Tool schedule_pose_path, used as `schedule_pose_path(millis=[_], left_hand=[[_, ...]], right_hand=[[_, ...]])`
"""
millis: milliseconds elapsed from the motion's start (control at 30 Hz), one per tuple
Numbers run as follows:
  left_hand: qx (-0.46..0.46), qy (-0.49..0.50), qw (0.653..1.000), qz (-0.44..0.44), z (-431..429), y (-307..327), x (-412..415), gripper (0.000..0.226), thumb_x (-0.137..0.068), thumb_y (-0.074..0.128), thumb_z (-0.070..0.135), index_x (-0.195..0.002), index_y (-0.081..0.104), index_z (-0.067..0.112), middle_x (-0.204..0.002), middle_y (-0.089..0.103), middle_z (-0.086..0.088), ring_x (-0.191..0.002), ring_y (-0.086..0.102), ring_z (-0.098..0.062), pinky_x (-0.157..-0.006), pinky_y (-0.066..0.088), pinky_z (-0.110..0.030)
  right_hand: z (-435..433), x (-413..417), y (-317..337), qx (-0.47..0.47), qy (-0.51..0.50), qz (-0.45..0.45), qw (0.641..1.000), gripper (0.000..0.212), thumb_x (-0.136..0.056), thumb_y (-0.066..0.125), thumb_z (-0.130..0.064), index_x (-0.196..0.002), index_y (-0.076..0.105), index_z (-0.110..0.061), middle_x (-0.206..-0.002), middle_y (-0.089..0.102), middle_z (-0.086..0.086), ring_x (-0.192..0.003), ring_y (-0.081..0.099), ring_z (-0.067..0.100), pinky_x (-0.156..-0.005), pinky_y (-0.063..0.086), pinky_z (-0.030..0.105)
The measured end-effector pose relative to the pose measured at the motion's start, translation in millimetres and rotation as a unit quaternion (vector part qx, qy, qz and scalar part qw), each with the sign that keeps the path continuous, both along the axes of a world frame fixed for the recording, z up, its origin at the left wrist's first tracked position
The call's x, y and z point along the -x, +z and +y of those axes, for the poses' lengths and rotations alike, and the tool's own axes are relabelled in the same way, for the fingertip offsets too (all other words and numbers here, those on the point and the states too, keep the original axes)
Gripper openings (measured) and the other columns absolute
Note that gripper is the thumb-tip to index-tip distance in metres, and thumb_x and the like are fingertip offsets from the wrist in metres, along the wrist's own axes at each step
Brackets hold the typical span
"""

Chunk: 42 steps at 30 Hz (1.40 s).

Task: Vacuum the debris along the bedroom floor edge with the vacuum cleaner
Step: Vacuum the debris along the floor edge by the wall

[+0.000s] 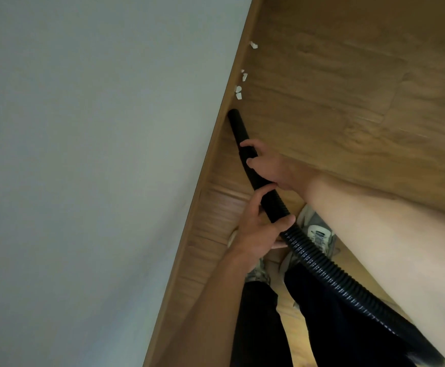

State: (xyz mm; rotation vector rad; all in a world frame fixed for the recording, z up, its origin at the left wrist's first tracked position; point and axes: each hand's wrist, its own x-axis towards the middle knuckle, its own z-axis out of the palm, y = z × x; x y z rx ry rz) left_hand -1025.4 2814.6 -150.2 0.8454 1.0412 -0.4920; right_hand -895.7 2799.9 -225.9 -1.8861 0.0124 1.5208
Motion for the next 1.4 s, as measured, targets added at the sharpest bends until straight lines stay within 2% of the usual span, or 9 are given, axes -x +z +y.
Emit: schedule_pose_path(millis=[100,367,500,667,767,900,1000,1233,1400], left_hand=[[-0.007,0.014,1.0,-0.001,-13,2,-6,0.061,-0.091,0.069,0.001,-0.133,0.053,0.041,-0.131,0.055,-0.002,-0.106,0.067,-0.016,-0.074,0.063,-0.035],[-0.021,0.041,0.999,-0.002,-32,-3,-23,0.061,-0.089,0.069,-0.004,-0.13,0.055,0.039,-0.127,0.057,-0.011,-0.111,0.065,-0.022,-0.075,0.062,-0.029],[-0.013,0.04,0.999,0.003,-37,-6,-29,0.061,-0.09,0.068,-0.001,-0.129,0.053,0.043,-0.124,0.059,-0.006,-0.111,0.064,-0.018,-0.074,0.062,-0.03],[-0.016,0.055,0.998,0.006,-43,-8,-39,0.061,-0.09,0.067,-0.002,-0.125,0.055,0.047,-0.127,0.057,-0.007,-0.111,0.065,-0.024,-0.084,0.062,-0.045],[-0.024,0.068,0.997,0.006,-41,-9,-48,0.062,-0.091,0.067,-0.001,-0.126,0.054,0.05,-0.128,0.057,-0.007,-0.108,0.067,-0.021,-0.082,0.062,-0.044],[-0.032,0.063,0.998,0.003,-34,-12,-58,0.064,-0.09,0.068,0.0,-0.129,0.053,0.049,-0.127,0.059,-0.008,-0.105,0.067,-0.019,-0.08,0.063,-0.043],[-0.032,0.06,0.998,0.005,-30,-11,-62,0.066,-0.09,0.068,-0.002,-0.129,0.053,0.049,-0.128,0.059,-0.005,-0.107,0.066,-0.018,-0.078,0.063,-0.039],[-0.037,0.057,0.997,0.028,-24,-6,-65,0.069,-0.09,0.068,-0.004,-0.132,0.051,0.047,-0.13,0.058,-0.002,-0.112,0.065,-0.021,-0.075,0.063,-0.042],[-0.038,0.051,0.997,0.036,-22,2,-74,0.068,-0.089,0.069,-0.002,-0.133,0.051,0.047,-0.131,0.058,-0.002,-0.113,0.065,-0.022,-0.073,0.063,-0.041]], right_hand=[[-9,-9,3,-0.013,0.034,0.013,0.999,0.061,-0.092,0.06,-0.005,-0.141,0.043,-0.036,-0.118,0.052,0.003,-0.086,0.057,0.013,-0.062,0.047,0.023],[-19,-34,3,-0.028,0.113,0.017,0.993,0.06,-0.094,0.059,-0.005,-0.143,0.042,-0.034,-0.114,0.05,-0.002,-0.083,0.052,0.005,-0.058,0.044,0.016],[-23,-46,0,-0.028,0.133,0.026,0.99,0.058,-0.094,0.06,-0.006,-0.142,0.043,-0.035,-0.102,0.05,-0.008,-0.084,0.053,0.006,-0.061,0.046,0.018],[-25,-56,-3,-0.037,0.11,0.026,0.993,0.054,-0.095,0.057,-0.004,-0.139,0.046,-0.034,-0.117,0.051,0.001,-0.088,0.054,0.009,-0.068,0.05,0.021],[-22,-66,-8,-0.035,0.056,0.012,0.998,0.052,-0.095,0.057,-0.002,-0.137,0.048,-0.031,-0.121,0.051,0.003,-0.085,0.051,0.006,-0.059,0.045,0.016],[-18,-79,-12,-0.042,0.045,0.027,0.998,0.053,-0.095,0.058,-0.003,-0.138,0.047,-0.033,-0.131,0.051,0.005,-0.095,0.054,0.013,-0.065,0.048,0.02],[-17,-86,-12,-0.04,0.05,0.04,0.997,0.055,-0.096,0.058,-0.004,-0.14,0.046,-0.034,-0.131,0.052,0.004,-0.099,0.055,0.015,-0.066,0.049,0.021],[-12,-94,-6,-0.037,0.104,0.067,0.992,0.059,-0.096,0.063,-0.015,-0.145,0.039,-0.039,-0.118,0.055,0.0,-0.09,0.061,0.012,-0.064,0.055,0.026],[-7,-93,0,-0.035,0.125,0.059,0.99,0.073,-0.09,0.068,-0.011,-0.148,0.034,-0.038,-0.121,0.051,0.001,-0.096,0.059,0.016,-0.064,0.056,0.028]])
